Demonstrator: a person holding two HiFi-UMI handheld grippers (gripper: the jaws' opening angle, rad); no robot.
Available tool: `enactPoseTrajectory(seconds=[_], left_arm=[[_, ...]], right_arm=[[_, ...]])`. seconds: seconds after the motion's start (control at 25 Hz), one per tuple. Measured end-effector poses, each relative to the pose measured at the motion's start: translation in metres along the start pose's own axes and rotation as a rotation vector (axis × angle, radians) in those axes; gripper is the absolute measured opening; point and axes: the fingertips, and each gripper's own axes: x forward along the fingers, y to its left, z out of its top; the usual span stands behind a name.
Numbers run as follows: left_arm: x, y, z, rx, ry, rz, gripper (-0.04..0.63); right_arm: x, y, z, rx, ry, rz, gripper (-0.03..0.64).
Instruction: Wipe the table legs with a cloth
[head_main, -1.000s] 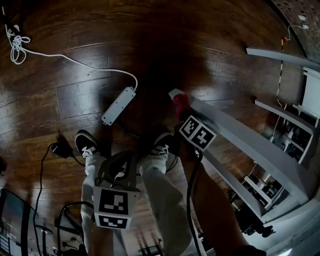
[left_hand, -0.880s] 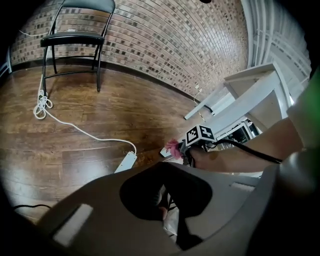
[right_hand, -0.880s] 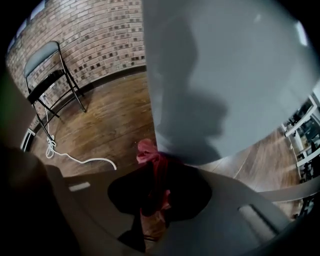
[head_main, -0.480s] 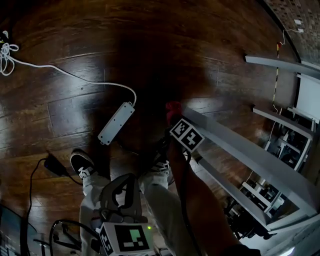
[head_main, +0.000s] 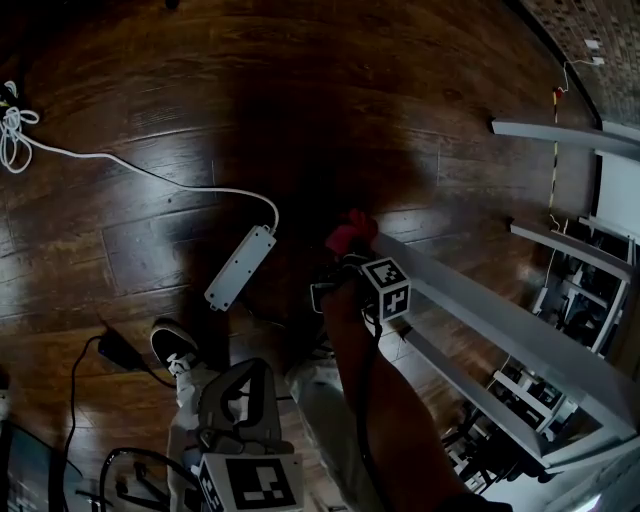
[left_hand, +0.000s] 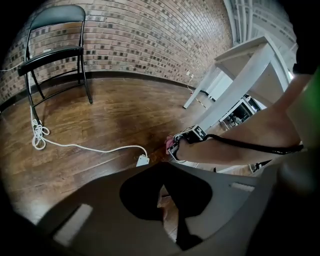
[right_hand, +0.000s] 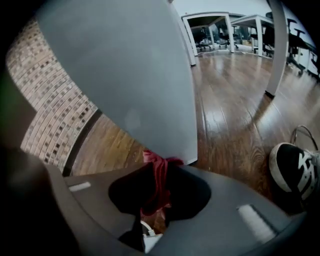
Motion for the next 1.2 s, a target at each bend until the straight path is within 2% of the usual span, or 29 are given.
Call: enactPoseTrajectory(seconds=[0.12, 0.24, 0.36, 0.52, 0.64, 0.84, 1.0, 1.2], left_arm=[[-0.002, 0.002, 0.003, 0.008, -0.014, 0.003, 0.0], [-0.009, 0.002, 0.003, 0.012, -0.026, 0.006, 0.0], [-0.019, -0.005, -0.008, 0.032, 0.008, 0.015, 0.001], [-0.042, -0.034, -0.009, 0.087, 0.041, -0.026, 0.0], [-0.067, -0.049, 0.008, 0.111, 0.033, -0.045, 0.002], [-0.101, -0.057, 0.046, 0.157, 0.019, -0.024, 0.0], [-0.126, -0.065, 0.07, 0.16, 0.011, -0.007, 0.0], [-0.152, -0.083, 0.098, 0.201, -0.007, -0.007, 0.0]], right_arm=[[-0.019, 0.011, 0.006, 0.088, -0.011, 0.014, 0.063], [-0.044, 0.023, 0.014, 0.126, -0.008, 0.015, 0.063], [-0.074, 0.035, 0.027, 0.155, -0.008, 0.018, 0.063], [-0.114, 0.052, 0.046, 0.203, -0.026, 0.014, 0.063], [-0.144, 0.063, 0.061, 0.217, -0.05, 0.005, 0.063], [-0.196, 0.084, 0.088, 0.219, -0.065, 0.011, 0.063], [-0.235, 0.094, 0.107, 0.21, -0.063, 0.053, 0.063], [-0.29, 0.125, 0.129, 0.257, -0.063, 0.131, 0.063]])
